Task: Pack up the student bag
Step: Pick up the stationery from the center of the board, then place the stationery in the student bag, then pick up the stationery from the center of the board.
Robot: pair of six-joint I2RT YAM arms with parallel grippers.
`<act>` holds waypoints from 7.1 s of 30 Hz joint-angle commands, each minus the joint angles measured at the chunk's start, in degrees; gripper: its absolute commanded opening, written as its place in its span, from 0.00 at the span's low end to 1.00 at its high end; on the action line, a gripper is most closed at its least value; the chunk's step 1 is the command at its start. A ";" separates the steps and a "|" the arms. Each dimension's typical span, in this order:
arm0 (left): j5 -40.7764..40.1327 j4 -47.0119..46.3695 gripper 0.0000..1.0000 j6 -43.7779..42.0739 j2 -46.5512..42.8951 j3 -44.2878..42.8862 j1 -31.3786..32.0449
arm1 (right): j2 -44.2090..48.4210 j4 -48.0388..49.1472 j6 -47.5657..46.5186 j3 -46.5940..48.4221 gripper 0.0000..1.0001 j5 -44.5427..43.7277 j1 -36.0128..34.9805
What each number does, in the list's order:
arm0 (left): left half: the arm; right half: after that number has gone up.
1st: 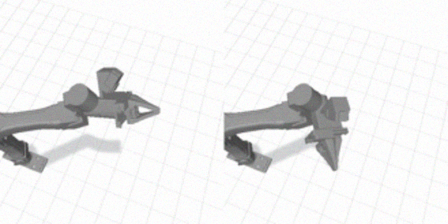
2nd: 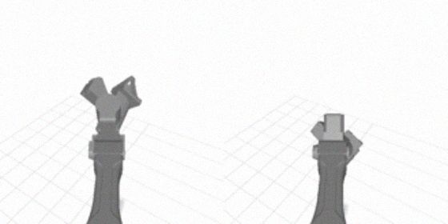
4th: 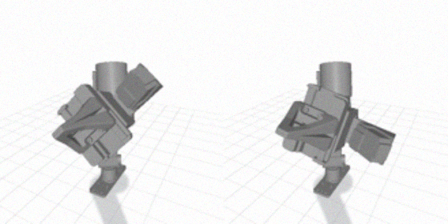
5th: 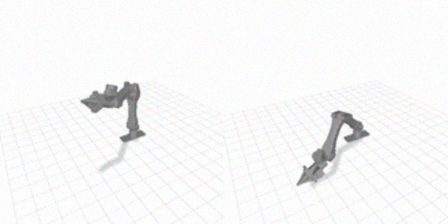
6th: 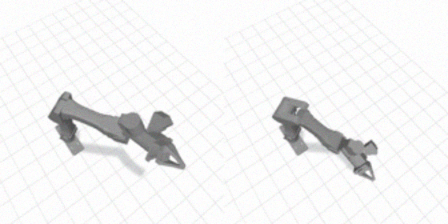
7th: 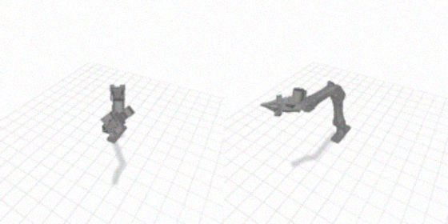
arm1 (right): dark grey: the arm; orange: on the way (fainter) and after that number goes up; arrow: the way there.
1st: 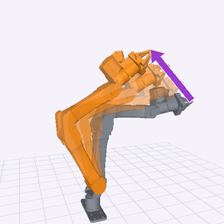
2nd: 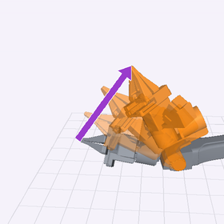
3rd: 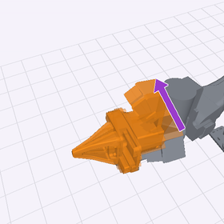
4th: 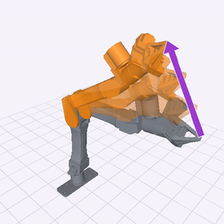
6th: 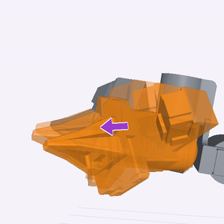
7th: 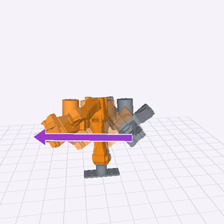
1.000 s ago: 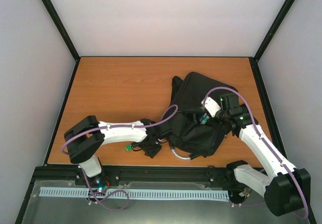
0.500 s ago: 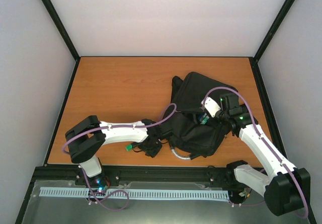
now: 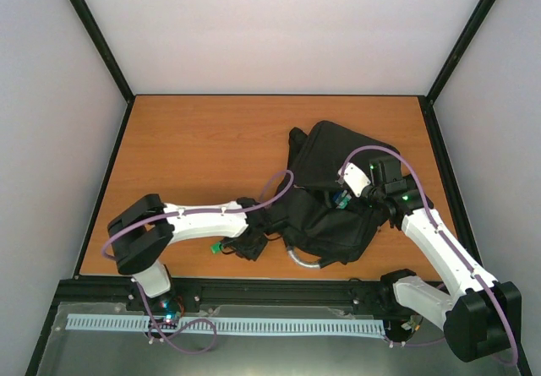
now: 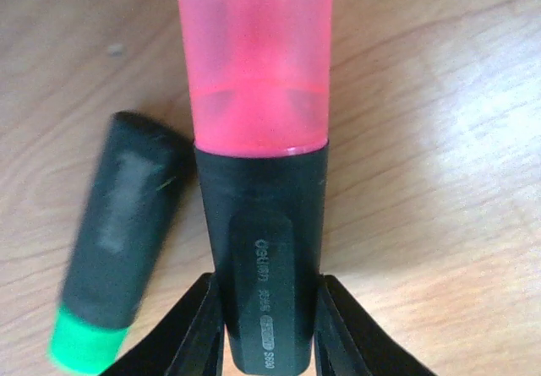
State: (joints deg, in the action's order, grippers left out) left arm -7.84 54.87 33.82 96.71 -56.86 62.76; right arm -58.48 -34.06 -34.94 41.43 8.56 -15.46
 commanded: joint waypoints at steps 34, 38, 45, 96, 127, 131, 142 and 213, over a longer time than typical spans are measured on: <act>6.31 -10.29 0.17 -14.53 12.60 -32.06 1.66 | 0.15 1.43 0.65 2.02 0.03 0.98 -0.51; 3.54 -10.56 0.17 -14.89 15.78 -35.21 1.34 | 0.36 1.43 0.67 1.90 0.03 1.02 -0.45; 0.65 -13.09 0.20 -14.37 19.66 -38.84 1.31 | 0.66 1.59 0.66 1.80 0.03 0.73 -0.49; -1.41 -40.78 0.01 -9.25 10.11 -16.37 -0.08 | 0.25 1.30 0.32 1.70 0.03 1.24 -0.50; 0.39 -63.86 0.01 -5.22 18.99 -16.82 -4.01 | -0.19 1.32 0.55 1.65 0.03 0.84 -0.48; 0.10 -64.16 0.01 -5.24 15.64 -14.90 -3.93 | -0.26 1.36 0.44 1.72 0.03 0.68 -0.53; 5.93 -48.21 0.11 -6.94 6.30 -13.48 -3.86 | -0.45 2.08 1.10 1.68 0.03 -1.21 -0.53; 3.87 -3.41 0.53 15.25 -8.96 10.71 -4.93 | -0.17 1.62 0.68 1.81 0.03 -0.11 -0.53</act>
State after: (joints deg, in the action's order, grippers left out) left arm -0.80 48.45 47.00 85.84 -44.51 56.27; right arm -59.42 -33.82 -34.46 41.63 7.11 -15.49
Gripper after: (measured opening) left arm 0.563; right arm 0.045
